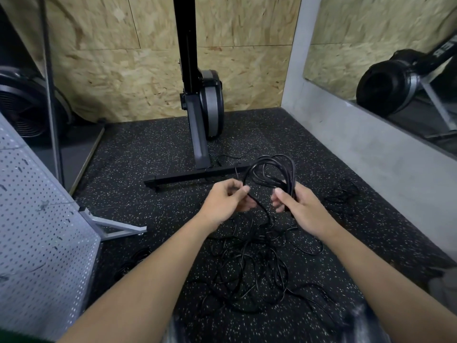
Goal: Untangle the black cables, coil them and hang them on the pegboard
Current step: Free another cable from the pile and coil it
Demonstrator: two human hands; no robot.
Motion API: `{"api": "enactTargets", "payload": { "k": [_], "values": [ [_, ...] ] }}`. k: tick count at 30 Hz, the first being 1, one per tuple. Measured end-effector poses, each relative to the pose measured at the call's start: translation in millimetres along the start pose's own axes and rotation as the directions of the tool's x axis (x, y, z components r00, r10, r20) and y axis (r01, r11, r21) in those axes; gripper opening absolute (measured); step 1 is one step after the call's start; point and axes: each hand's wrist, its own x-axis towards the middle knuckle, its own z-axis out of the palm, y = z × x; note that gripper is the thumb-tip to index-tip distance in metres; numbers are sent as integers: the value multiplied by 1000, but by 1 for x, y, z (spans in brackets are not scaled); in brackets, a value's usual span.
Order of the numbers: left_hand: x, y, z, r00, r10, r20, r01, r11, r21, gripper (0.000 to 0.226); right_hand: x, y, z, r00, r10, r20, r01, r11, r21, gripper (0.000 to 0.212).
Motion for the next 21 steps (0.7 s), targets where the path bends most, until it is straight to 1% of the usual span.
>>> {"api": "enactTargets", "payload": {
  "k": [1,4,6,7,9,11,13,15,17,19,21],
  "values": [
    [-2,7,3,1000,-4,-9,4,997,-81,14,2,2,0,1000,-2,-26,1,1000,-20,17],
    [-7,21,10,999,-22,-50,8,962,-274,14,3,5,1,999,-30,-13,28,987,-161,30],
    [-9,24,11,999,-39,-36,25,947,-320,15,1,4,4,999,-32,-9,29,975,-220,38],
    [-9,25,10,999,-49,-24,38,943,-330,15,1,3,7,1000,-17,-1,17,977,-213,38],
    [-10,25,7,997,-72,-1,68,939,-336,14,1,3,12,999,29,26,-24,986,-165,30],
    [-11,23,5,996,-86,10,86,954,-286,14,1,1,17,998,42,47,-36,993,-116,18],
    [-11,20,5,996,-85,9,85,972,-221,12,1,-1,21,998,43,51,-39,996,-81,15],
    [-12,17,7,998,-69,-6,67,983,-172,10,1,-4,23,997,63,48,-58,994,-90,20],
    [-11,13,7,999,-3,-45,0,999,-50,12,3,-4,22,995,97,38,-92,990,-103,23],
    [-11,11,6,997,54,-50,-52,997,52,12,3,-5,20,992,123,26,-120,989,-90,28],
    [-10,10,7,999,34,-2,-34,999,30,16,3,-6,19,990,139,14,-139,989,-48,33]
  ]
}}
